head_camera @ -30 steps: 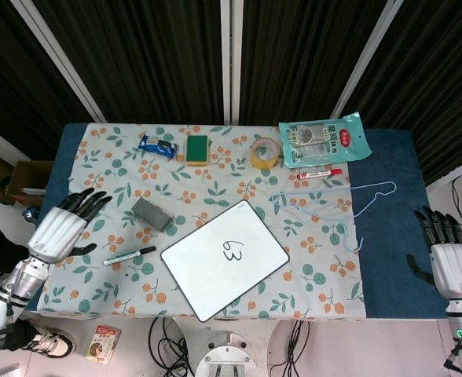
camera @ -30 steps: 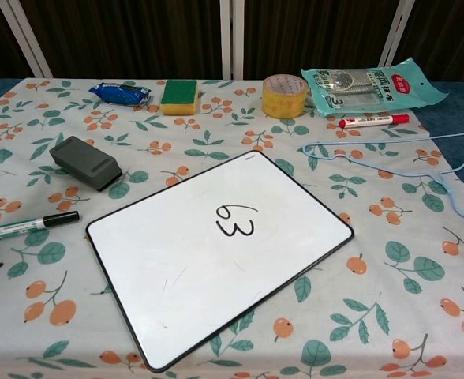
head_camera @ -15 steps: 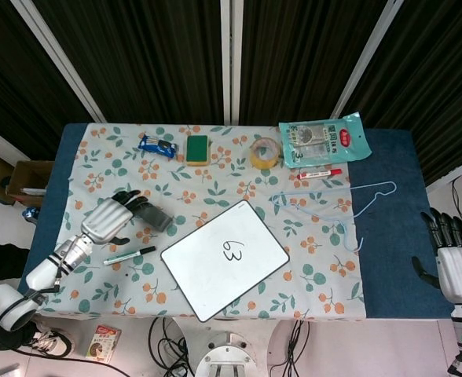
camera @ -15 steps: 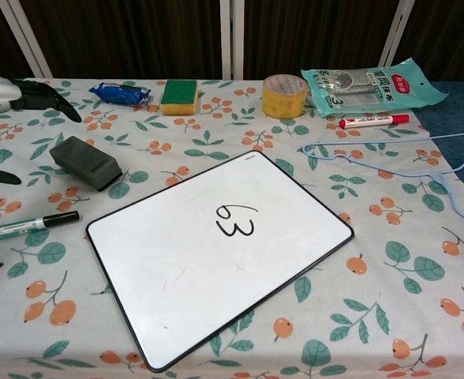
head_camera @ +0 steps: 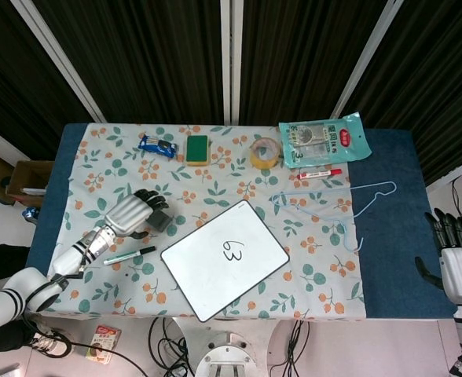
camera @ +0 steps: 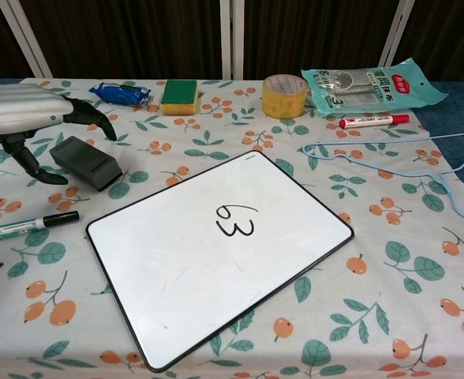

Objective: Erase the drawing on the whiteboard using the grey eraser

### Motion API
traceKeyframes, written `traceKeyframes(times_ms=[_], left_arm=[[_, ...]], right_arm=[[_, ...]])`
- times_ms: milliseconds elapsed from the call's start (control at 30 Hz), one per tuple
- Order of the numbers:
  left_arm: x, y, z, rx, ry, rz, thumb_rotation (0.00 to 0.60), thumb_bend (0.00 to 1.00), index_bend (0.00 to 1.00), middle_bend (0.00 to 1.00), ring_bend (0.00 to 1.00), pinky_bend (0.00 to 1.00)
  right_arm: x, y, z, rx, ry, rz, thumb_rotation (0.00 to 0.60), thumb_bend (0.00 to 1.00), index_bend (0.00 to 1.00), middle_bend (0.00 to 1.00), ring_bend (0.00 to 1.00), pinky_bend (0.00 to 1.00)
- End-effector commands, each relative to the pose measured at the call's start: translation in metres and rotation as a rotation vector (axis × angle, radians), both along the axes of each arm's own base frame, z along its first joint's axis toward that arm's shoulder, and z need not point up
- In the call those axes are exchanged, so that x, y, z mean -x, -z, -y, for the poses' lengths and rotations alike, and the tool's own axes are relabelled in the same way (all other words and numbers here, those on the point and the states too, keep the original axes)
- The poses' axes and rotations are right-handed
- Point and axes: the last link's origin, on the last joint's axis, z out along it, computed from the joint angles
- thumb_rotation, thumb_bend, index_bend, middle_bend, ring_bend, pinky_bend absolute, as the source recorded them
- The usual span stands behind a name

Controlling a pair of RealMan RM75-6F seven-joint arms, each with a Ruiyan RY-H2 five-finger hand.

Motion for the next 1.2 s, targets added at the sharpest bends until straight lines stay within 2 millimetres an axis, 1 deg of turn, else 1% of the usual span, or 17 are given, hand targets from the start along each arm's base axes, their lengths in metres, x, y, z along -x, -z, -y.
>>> traceKeyframes(times_ms=[33, 233, 333, 533, 633, 800, 1000, 1200], left_arm=[[-0.001, 0.004, -0.004, 0.006, -0.005, -0.016, 0.6, 0.19, 0.23, 0.19, 0.15, 0.22], [0.004, 0.006, -0.01, 0.002, -0.019, -0.053, 0.6, 0.2, 0.23, 0.19, 0.15, 0.22], [0.006, 0.007, -0.011, -0.001, -0.028, -0.052, 0.6, 0.21, 0.23, 0.2, 0.16, 0.23], [0.005, 0.012, -0.012, 0.004, -0.038, -0.043, 0.6, 0.24, 0.24, 0.25, 0.19, 0.25], [0.004, 0.014, -0.012, 0.005, -0.033, -0.037, 0.6, 0.24, 0.25, 0.25, 0.2, 0.25], [0.002, 0.014, -0.012, 0.003, -0.03, -0.024, 0.6, 0.25, 0.27, 0.25, 0.2, 0.25], [0.005, 0.013, -0.013, -0.005, -0.026, -0.033, 0.6, 0.25, 0.31, 0.28, 0.21, 0.25], [0.007, 0.012, -0.015, -0.013, -0.032, -0.033, 0.6, 0.25, 0.36, 0.32, 0.24, 0.28]], right_arm=[[0.001, 0.0, 0.0, 0.001, 0.003, 0.001, 0.6, 0.23, 0.0, 0.0, 0.0, 0.0], [0.004, -0.003, -0.001, 0.005, 0.012, 0.003, 0.6, 0.23, 0.0, 0.0, 0.0, 0.0], [0.006, -0.004, 0.0, 0.006, 0.016, 0.004, 0.6, 0.23, 0.0, 0.0, 0.0, 0.0], [0.006, -0.002, 0.001, 0.005, 0.015, 0.009, 0.6, 0.23, 0.0, 0.0, 0.0, 0.0], [0.007, -0.002, 0.001, 0.008, 0.015, 0.009, 0.6, 0.23, 0.0, 0.0, 0.0, 0.0], [0.008, -0.004, 0.001, 0.014, 0.021, 0.008, 0.6, 0.24, 0.0, 0.0, 0.0, 0.0], [0.008, -0.002, 0.001, 0.006, 0.023, 0.008, 0.6, 0.24, 0.0, 0.0, 0.0, 0.0], [0.007, -0.002, 0.003, 0.005, 0.021, 0.004, 0.6, 0.24, 0.0, 0.0, 0.0, 0.0]])
